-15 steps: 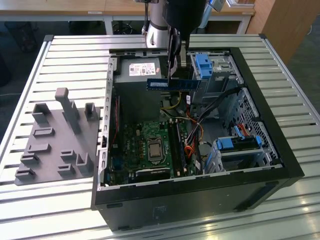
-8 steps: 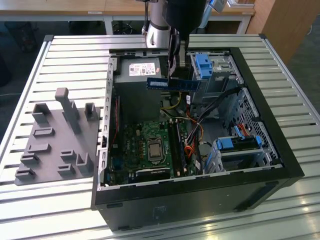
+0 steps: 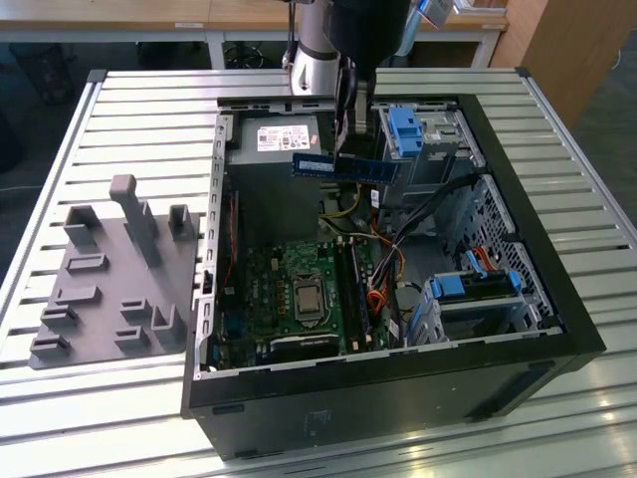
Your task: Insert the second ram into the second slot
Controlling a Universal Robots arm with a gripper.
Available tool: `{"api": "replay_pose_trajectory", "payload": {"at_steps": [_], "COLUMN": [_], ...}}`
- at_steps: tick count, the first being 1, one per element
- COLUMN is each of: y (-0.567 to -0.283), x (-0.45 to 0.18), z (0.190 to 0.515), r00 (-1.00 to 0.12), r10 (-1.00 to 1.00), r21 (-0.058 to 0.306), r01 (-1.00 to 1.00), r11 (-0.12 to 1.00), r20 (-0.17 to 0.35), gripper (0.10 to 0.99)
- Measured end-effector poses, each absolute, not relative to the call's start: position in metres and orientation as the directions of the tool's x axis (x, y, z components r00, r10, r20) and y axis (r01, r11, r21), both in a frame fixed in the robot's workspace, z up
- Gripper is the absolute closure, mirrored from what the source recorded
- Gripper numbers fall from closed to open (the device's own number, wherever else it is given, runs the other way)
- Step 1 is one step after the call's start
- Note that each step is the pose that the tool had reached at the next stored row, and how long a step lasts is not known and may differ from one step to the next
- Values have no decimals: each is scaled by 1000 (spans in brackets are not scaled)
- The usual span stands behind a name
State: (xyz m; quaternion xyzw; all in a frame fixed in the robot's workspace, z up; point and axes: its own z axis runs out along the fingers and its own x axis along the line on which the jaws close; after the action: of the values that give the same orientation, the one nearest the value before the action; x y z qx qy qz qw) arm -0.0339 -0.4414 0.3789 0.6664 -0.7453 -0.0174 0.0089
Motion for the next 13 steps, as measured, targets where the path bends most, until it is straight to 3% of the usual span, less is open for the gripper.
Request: {"api": "replay_pose_trajectory", "payload": {"at_steps": [13], "y": [-441], "x": [-34], "z": [379], "r00": [-164], "r10": [-986], "r21": [38], "r01": [-986], "r11": [164], "r20": [-10], "gripper": [949]}}
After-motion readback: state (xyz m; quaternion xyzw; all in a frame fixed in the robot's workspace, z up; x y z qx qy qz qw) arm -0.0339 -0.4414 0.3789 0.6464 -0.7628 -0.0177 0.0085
